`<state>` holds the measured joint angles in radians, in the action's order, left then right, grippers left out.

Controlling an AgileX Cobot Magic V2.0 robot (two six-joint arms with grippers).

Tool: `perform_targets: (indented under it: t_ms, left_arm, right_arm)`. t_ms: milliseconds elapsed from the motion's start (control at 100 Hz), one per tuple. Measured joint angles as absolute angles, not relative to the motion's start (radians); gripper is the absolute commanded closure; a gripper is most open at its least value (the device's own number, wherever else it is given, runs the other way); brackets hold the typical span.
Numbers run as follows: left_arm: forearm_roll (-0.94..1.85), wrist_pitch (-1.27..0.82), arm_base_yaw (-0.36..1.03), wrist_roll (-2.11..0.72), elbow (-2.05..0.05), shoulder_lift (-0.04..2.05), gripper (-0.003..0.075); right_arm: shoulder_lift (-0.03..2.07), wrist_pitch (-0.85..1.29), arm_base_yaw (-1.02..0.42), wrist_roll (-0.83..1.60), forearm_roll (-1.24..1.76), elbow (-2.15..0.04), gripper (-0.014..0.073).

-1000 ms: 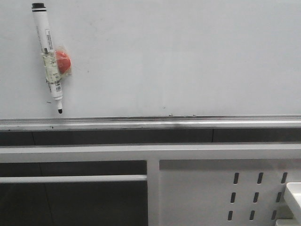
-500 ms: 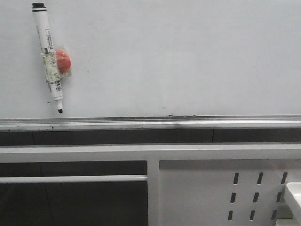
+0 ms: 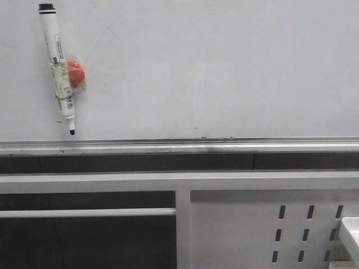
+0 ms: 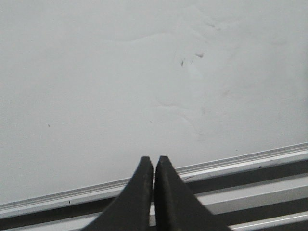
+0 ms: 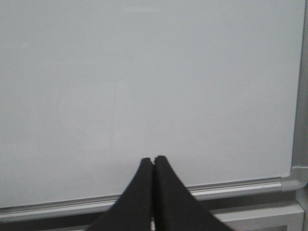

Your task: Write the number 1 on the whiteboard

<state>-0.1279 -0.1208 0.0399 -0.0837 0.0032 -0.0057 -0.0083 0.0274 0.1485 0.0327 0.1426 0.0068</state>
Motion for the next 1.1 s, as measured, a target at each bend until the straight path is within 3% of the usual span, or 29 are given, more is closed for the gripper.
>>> perform_targets:
  t_ms: [280, 380, 470, 750, 910, 1100]
  left_arm:
    - [-0.086, -0.03, 0.04, -0.084, 0.003, -0.006, 0.074]
    - [0.025, 0.163, 0.04, -0.046, 0.003, -0.006, 0.074]
    - [0.072, 0.312, 0.04, -0.017, 0.0, -0.006, 0.074]
    - [0.091, -0.094, 0.04, 0.0, -0.308, 0.136, 0.074]
    - [0.094, -0.073, 0.04, 0.0, -0.45, 0.286, 0.074]
    - [0.094, 0.053, 0.04, 0.0, -0.471, 0.361, 0.074]
  right_arm:
    - [-0.008, -0.086, 0.149, 0.021, 0.145, 0.007, 0.0663]
    - [-0.008, -0.124, 0.149, 0.0, 0.149, 0.002, 0.0663]
    - [-0.008, -0.02, 0.149, -0.011, 0.151, -0.063, 0.0663]
    - [0.173, 0.313, 0.149, 0.02, 0.142, -0.389, 0.0663]
    - [0.335, 0.272, 0.131, 0.025, 0.142, -0.499, 0.0663]
    - [0.441, 0.126, 0.129, 0.027, 0.142, -0.507, 0.0663]
